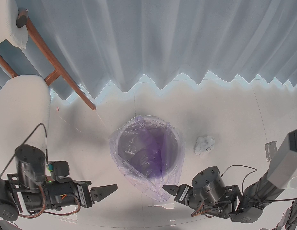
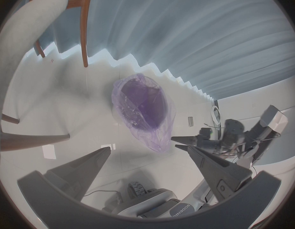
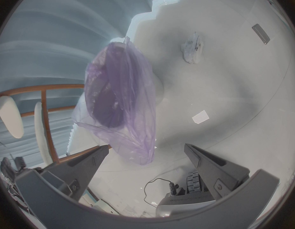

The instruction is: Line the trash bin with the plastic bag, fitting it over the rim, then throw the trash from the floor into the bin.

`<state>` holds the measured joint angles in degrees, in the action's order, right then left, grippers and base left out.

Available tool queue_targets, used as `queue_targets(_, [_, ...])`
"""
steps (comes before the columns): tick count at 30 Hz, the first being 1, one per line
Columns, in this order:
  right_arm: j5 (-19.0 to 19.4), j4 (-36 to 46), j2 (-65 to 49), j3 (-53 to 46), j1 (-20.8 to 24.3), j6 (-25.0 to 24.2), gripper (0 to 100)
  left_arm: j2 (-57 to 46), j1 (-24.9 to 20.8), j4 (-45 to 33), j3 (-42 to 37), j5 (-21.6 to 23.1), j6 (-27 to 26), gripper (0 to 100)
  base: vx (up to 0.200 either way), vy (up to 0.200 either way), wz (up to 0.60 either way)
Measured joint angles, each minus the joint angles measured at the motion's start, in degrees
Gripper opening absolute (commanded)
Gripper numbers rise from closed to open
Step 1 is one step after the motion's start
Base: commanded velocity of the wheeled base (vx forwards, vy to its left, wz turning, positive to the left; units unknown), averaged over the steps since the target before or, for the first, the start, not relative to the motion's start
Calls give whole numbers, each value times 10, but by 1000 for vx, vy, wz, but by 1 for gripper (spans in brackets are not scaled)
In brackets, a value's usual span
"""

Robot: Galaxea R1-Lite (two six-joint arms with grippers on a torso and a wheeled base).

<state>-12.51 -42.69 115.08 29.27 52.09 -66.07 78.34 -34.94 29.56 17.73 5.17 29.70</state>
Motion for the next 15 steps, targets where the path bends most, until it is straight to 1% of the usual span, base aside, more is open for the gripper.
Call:
queue_targets(4, [1,-19,-31,-28,-9,-1,100,58,-6,0,23,-2,26,100,0,0,0])
queue_targets(9, [-5,-56,-55,-66,-33,-1,100,126,-16,0,72,-8,127,100,0,0,0])
queue_targets(11, [-6,-90,-60,-86,-40,-1,100,146,-21,-1,92,-10,165,100,0,0,0])
queue_targets(15, [-14,-189,-68,-134,-48,1,100,185,-28,-7,127,-19,222,100,0,0,0])
